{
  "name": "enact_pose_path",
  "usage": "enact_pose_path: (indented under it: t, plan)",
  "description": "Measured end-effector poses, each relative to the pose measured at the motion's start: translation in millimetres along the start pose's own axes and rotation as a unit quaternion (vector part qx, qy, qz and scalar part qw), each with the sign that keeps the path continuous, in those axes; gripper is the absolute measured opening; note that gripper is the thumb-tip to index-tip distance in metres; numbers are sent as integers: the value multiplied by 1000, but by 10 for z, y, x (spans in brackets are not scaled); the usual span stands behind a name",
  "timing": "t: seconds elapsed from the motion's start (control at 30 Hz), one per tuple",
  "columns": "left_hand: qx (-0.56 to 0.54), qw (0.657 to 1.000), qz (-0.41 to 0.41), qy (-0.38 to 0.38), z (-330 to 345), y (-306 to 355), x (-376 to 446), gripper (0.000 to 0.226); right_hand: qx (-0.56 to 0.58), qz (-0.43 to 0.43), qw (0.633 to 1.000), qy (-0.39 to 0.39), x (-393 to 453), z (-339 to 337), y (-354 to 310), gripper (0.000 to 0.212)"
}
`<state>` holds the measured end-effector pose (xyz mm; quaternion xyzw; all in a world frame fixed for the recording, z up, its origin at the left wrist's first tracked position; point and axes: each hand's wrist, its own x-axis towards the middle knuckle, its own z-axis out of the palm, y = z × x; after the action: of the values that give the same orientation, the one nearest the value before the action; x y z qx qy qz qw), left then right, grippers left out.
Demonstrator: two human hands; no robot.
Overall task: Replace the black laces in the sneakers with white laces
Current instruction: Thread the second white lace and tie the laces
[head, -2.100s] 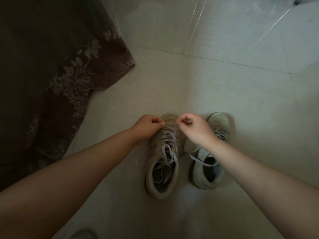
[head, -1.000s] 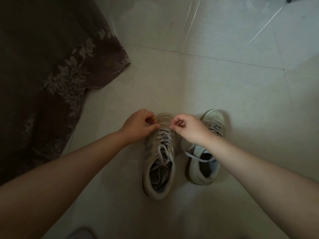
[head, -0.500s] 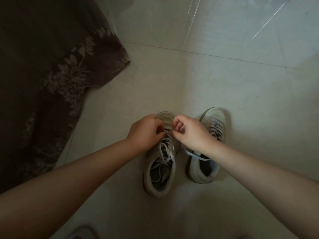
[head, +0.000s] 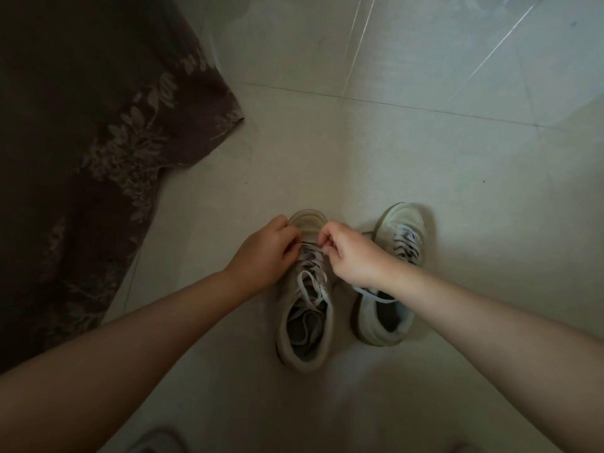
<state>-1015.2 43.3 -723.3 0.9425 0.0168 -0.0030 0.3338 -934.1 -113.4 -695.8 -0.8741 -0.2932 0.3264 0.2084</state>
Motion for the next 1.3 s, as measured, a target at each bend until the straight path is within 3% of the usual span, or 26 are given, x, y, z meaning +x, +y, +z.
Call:
enact_pose_path:
  t: [0.23, 0.53, 0.7, 0.83, 1.0, 1.3]
  plan:
    - [-18, 999, 1, 26, -71, -24, -73, 6, 26, -10, 999, 39, -38, -90, 29, 12]
    - [-2, 998, -50, -34, -36, 111, -38, 13, -3, 16, 995, 94, -128, 85, -23, 12]
    - [34, 996, -53, -56, -19, 112, -32, 15, -68, 10, 996, 53, -116, 43, -68, 14]
    - [-5, 997, -46, -58, -73, 122, -79, 15, -38, -9, 998, 44, -147, -2, -36, 9]
    - [72, 993, -35, -85, -51, 212, -21, 17, -63, -25, 997, 27, -159, -24, -56, 11]
    - [-34, 990, -111, -76, -30, 102, -40, 8, -181, -59, 981, 24, -171, -70, -40, 18]
